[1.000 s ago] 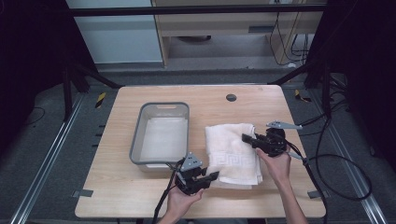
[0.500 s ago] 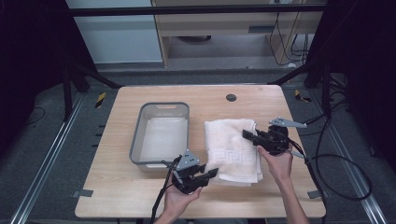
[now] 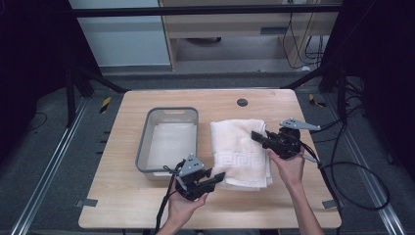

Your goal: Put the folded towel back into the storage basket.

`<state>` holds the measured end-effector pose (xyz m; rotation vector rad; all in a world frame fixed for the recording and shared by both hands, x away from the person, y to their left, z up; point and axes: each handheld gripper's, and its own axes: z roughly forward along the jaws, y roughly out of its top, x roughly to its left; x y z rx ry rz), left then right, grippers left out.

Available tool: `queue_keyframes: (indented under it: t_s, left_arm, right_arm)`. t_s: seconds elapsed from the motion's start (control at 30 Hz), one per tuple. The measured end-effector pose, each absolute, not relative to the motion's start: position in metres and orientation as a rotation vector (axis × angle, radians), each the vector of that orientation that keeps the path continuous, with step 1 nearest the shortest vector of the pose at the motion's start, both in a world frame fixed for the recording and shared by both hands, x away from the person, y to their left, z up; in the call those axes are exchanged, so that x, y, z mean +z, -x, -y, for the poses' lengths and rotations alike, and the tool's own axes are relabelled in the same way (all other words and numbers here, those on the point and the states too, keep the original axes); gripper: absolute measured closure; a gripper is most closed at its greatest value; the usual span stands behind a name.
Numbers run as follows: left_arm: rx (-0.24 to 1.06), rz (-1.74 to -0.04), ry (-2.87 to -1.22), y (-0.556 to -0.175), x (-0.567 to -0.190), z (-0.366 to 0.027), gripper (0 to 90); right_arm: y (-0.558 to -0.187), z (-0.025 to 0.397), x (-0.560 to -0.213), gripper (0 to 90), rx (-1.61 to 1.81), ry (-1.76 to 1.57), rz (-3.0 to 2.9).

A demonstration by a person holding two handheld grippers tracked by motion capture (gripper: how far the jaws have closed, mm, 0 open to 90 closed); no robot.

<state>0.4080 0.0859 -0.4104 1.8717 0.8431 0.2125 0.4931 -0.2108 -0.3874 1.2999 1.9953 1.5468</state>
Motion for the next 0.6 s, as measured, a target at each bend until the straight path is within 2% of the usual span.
queue_keyframes:
  t_s: [0.6]
  left_arm:
    - [0.256,-0.852,-1.826,-0.412,-0.389,-0.113,68.2]
  right_arm:
    - [-0.5,0.184,-0.358,66.5,1.563,-1.243,-1.98]
